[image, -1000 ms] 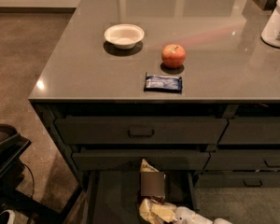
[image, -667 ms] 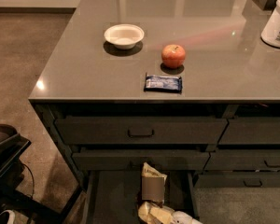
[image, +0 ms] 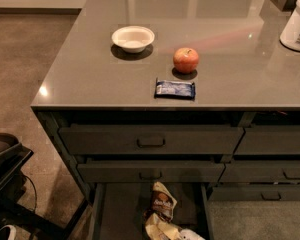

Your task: Place brown chip bag into bottom drawer

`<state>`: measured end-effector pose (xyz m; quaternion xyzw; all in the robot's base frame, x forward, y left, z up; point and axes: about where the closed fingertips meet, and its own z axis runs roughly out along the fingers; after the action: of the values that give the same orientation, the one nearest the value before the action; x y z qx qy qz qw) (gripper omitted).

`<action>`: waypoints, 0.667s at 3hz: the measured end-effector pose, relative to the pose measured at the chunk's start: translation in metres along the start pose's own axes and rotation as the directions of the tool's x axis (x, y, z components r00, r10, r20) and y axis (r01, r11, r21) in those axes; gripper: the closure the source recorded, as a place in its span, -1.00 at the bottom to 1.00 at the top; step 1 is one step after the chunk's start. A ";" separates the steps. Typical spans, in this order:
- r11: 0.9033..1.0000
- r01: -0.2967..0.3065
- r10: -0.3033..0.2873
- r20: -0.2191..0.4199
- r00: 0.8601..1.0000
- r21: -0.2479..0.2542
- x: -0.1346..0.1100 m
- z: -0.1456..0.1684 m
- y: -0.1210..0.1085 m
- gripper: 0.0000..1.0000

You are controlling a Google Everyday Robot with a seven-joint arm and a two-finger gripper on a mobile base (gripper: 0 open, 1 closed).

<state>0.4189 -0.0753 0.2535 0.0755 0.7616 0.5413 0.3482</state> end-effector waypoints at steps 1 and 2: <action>0.997 -0.008 0.009 -0.014 1.000 0.074 -0.012 0.013 -0.008 1.00; 0.992 -0.038 0.045 -0.059 0.997 0.121 -0.010 0.022 -0.018 0.63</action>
Offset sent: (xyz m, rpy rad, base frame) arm 0.0305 0.0069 -0.0288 -0.1105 0.2027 0.0127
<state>0.4441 -0.0707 0.2383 0.0955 0.8014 0.5037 0.3082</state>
